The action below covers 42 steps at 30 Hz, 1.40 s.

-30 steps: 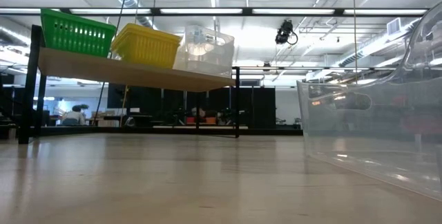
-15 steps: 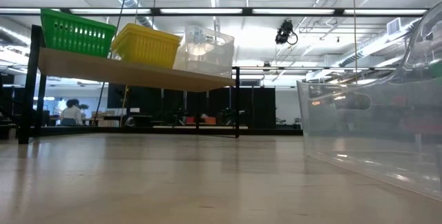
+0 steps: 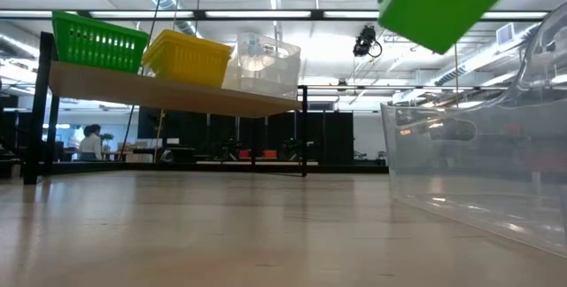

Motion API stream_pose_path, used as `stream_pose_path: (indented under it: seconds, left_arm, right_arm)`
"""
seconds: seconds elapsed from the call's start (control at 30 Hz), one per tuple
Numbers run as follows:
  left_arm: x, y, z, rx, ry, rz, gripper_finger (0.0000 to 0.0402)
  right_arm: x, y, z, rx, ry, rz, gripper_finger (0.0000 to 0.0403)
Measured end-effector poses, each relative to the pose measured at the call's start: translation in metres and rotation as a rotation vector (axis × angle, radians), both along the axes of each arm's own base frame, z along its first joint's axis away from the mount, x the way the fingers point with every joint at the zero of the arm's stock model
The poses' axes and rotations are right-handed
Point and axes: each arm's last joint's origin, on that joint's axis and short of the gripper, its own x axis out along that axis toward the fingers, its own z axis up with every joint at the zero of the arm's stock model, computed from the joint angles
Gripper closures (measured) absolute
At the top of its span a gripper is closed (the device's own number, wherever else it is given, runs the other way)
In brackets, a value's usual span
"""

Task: Stack baskets on shelf by color
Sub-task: Stack the green bin on top of the other bin on the shelf

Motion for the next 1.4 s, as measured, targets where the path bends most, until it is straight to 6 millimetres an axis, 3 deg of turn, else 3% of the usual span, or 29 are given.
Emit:
stream_pose_path:
  seconds: [0.17,0.3,0.43,0.63,1.0,1.23,1.4]
  left_arm:
    - [0.001,0.006,0.001,0.120,-0.020,-0.061,0.0296]
    - [0.001,0.024,0.005,0.174,-0.031,-0.107,0.0296]
    - [0.000,0.042,-0.005,0.089,0.074,-0.264,0.0289]
    - [-0.003,0.058,-0.009,0.078,0.103,-0.399,0.0240]
    - [0.013,0.045,-0.025,0.097,0.125,-0.563,0.0149]
    - [0.028,0.045,-0.035,0.137,0.130,-0.558,0.0143]
    - [0.036,0.042,-0.048,0.068,0.183,-0.633,0.0152]
  right_arm:
    - [0.024,-0.014,0.016,0.040,-0.051,-0.012,0.0396]
    - [0.047,-0.012,0.023,0.018,-0.116,0.162,0.0396]
    - [0.063,-0.007,0.033,-0.063,-0.182,0.317,0.0396]
    - [0.075,-0.005,0.031,-0.126,-0.211,0.499,0.0396]
    - [0.082,-0.009,0.035,-0.069,-0.295,0.637,0.0395]
    - [0.087,-0.011,0.040,-0.070,-0.370,0.654,0.0395]
    - [0.089,-0.013,0.041,-0.072,-0.388,0.643,0.0395]
